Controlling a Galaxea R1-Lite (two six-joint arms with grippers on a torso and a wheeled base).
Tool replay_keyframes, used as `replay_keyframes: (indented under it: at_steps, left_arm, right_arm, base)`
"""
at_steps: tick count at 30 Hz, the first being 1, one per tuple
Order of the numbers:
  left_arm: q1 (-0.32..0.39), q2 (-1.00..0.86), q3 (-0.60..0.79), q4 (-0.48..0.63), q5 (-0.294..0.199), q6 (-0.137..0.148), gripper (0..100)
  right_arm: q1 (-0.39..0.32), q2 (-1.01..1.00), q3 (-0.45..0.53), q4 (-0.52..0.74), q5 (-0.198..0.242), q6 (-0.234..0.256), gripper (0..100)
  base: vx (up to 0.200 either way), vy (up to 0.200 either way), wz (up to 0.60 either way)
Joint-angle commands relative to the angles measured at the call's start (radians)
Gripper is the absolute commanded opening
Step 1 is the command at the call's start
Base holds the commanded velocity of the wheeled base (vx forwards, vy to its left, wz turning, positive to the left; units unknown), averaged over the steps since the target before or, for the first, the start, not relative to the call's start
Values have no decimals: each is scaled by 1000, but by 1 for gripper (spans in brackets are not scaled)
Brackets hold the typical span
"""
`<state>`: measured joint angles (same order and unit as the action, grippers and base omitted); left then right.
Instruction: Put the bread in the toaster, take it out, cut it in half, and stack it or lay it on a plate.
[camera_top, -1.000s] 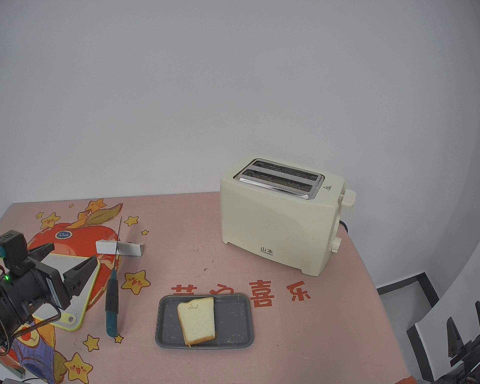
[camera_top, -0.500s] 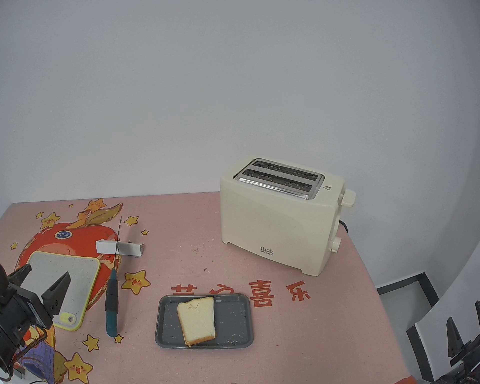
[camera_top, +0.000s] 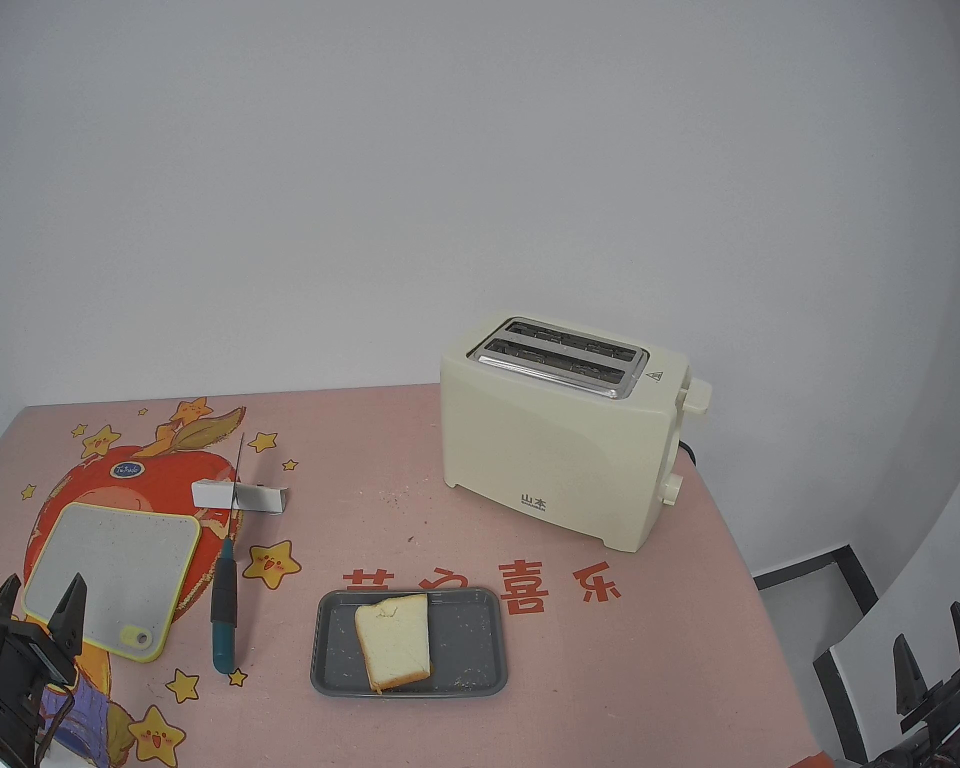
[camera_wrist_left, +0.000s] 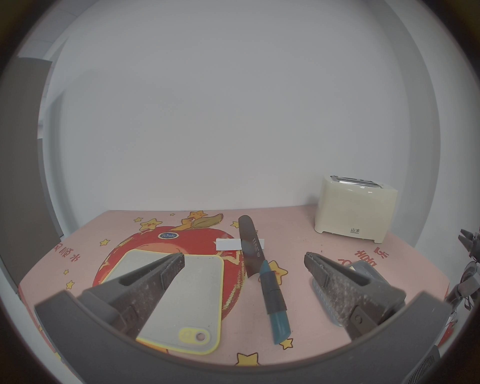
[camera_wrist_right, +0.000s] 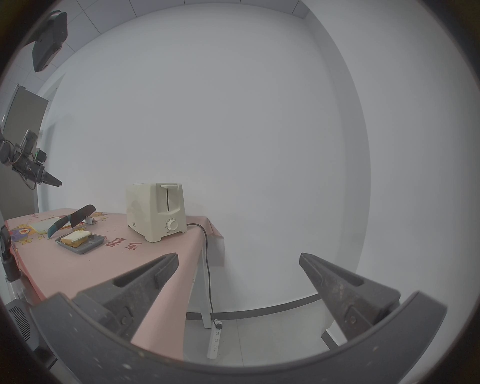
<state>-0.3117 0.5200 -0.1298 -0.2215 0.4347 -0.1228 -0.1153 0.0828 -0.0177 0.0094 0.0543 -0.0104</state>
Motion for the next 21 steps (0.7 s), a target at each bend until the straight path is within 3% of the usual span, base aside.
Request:
replay_keyframes:
  at_steps: [1,5,10,13,14,16,18,19,21]
  left_arm:
    - [56,-103,55,2,1,2,100]
    - [88,-152,95,5,1,5,100]
    - [174,-321,125,165,-5,37,100]
    - [177,-391,118,192,-31,54,100]
    - [177,-416,119,191,-63,78,100]
    - [177,-420,125,171,-146,91,100]
    - [177,-420,125,169,-155,89,100]
    - [180,-420,130,169,-349,66,100]
    - [178,-420,130,185,-386,77,100]
  right_arm:
    - [-1,2,16,0,-1,0,100]
    - [0,2,16,0,1,0,100]
    - [0,2,16,0,1,0,100]
    - [0,2,16,1,1,0,100]
    - [0,2,16,0,1,0,100]
    - [-1,2,16,0,-1,0,100]
    - [-1,2,16,0,-1,0,100]
    - [0,2,16,0,1,0,100]
    - [0,2,16,0,-1,0,100]
  base:
    - [0,0,0]
    - [0,0,0]
    - [0,0,0]
    - [0,0,0]
    - [0,0,0]
    - [0,0,0]
    - [0,0,0]
    - [0,0,0]
    - [0,0,0]
